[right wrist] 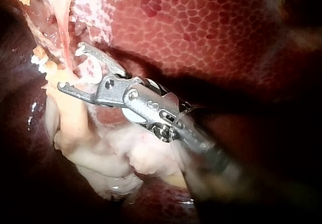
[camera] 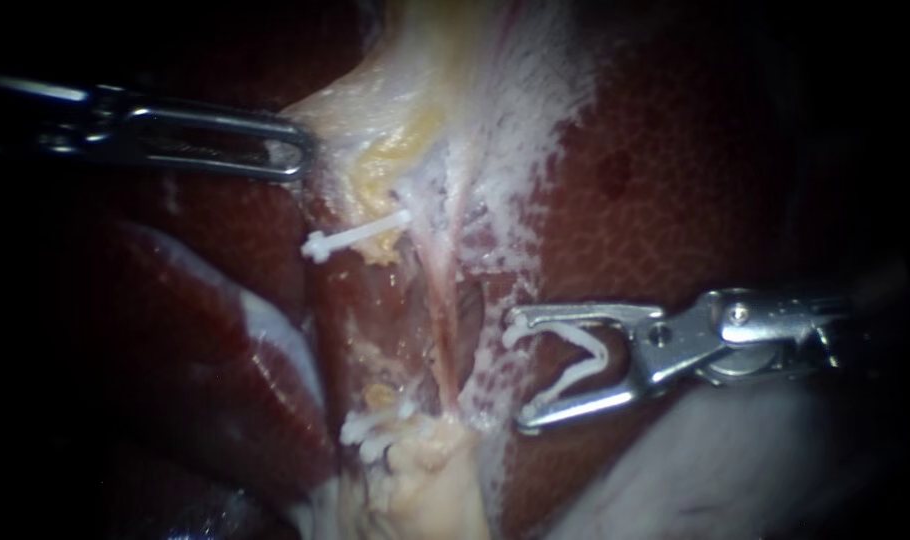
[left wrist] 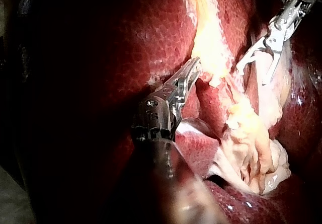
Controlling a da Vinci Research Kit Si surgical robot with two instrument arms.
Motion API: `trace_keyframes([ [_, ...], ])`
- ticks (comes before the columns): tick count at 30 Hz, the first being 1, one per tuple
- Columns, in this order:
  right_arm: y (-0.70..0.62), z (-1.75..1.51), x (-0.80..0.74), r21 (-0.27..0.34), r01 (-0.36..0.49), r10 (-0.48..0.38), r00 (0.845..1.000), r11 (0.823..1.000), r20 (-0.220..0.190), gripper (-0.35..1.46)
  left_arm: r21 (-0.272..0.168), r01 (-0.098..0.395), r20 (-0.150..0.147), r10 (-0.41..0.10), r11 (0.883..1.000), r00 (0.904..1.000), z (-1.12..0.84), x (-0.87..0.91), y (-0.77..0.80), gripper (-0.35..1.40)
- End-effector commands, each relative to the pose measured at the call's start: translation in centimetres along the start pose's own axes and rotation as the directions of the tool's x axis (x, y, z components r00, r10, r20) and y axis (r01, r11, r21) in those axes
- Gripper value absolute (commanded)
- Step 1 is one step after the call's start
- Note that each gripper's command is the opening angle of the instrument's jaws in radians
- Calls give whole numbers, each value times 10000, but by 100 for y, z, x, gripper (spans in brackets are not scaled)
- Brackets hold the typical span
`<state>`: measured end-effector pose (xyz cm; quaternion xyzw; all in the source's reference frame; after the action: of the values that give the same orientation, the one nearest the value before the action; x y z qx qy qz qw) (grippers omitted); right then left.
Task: Clipping first clip right tube
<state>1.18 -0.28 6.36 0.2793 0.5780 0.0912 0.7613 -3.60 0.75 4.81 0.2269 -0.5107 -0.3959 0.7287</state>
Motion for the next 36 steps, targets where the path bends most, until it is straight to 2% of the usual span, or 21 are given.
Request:
trace_keyframes([
  [1, 3, 4, -1, 20, -56, 56, 10000, 10000, 8, 60, -3, 69, 22, -69, 10000, 10000, -1, 0, -2, -32],
  [8, 18, 28, -12, 273, -115, 114, 9999, 9996, 67, 60, -21, 37, 56, -37, 10000, 10000, -7, -3, -8, -32],
  [13, 19, 42, -15, 543, -217, 211, 9997, 9983, 123, 60, -15, 38, 54, -38, 10000, 10000, -9, -4, -7, -32],
  [22, 22, 59, -11, 1002, -280, 261, 9995, 9946, 205, 60, -44, 41, 62, -41, 10000, 10000, -9, -4, -8, -32],
  [30, 15, 69, -4, 971, -873, 853, 9960, 9914, 249, 59, -44, 42, 62, -41, 10000, 10000, -10, -4, -8, -32],
  [36, 7, 67, 4, 1362, -1200, 1183, 9928, 9834, 204, 57, -44, 42, 61, -41, 10000, 10000, -10, -4, -8, -32],
])
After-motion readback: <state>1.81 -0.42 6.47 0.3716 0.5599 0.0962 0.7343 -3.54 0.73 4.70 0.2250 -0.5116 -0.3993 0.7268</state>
